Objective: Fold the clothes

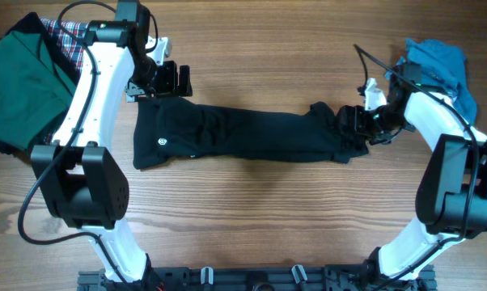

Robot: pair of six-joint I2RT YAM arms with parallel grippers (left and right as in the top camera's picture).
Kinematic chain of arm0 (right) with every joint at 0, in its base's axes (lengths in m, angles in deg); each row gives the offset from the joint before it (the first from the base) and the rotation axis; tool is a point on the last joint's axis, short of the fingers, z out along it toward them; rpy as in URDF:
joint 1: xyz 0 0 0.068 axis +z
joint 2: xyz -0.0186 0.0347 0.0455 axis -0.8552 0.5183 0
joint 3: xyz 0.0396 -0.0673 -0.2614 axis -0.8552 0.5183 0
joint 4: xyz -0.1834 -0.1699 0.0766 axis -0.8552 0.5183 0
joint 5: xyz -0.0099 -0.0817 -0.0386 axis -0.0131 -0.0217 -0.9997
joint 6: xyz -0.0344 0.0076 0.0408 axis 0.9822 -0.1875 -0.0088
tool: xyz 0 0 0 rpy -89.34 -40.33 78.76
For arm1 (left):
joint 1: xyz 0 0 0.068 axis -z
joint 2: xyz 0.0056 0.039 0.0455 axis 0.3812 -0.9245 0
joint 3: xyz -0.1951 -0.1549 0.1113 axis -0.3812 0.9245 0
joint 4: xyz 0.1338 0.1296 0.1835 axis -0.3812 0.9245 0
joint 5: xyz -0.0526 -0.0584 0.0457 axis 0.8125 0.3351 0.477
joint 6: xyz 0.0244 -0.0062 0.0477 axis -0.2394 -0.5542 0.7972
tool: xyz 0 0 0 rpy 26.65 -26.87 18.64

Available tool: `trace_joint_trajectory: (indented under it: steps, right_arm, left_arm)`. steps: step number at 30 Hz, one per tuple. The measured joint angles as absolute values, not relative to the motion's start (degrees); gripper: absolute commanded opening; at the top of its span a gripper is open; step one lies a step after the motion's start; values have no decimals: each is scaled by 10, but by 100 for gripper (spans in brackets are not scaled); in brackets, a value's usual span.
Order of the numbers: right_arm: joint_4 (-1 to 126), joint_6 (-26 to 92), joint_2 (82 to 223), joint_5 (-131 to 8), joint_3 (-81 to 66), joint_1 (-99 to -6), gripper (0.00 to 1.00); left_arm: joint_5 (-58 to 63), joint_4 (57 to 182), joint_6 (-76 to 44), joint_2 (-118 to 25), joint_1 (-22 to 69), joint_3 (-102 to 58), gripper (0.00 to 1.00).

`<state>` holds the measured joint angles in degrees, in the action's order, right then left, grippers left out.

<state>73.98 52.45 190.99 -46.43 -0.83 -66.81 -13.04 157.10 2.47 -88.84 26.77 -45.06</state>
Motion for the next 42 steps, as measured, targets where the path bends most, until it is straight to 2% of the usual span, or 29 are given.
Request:
trace_joint_trajectory:
  steps: [3,5,6,8,16,24,33,38,42]
  right_arm:
    - [741,526,1910,-464,-8,-647,65]
    - [743,525,1910,-464,-8,-638,36]
    - [742,518,1910,-464,-8,-634,15]
    - [741,510,1910,-464,-8,-634,4]
    - [713,464,1910,-459,-11,-643,4]
    - [732,459,1910,-418,-63,-738,4]
    - [745,460,1910,-411,-89,-797,4]
    - [792,469,1910,-411,-127,-808,4]
    - [858,491,1910,-411,-177,-783,4]
  left_arm:
    - [-130,1571,25,-888,268,-451,100]
    - [-130,1573,25,-888,268,-451,100]
    - [-130,1575,25,-888,268,-451,100]
    - [-130,1577,25,-888,268,-451,100]
    - [-130,1580,25,-888,268,-451,100]
    - [-139,1580,25,-888,268,-451,100]
    - [-148,1579,25,-888,268,-451,100]
    - [-157,1579,25,-888,261,-451,100]
    - [-161,1578,25,-888,238,-451,100]
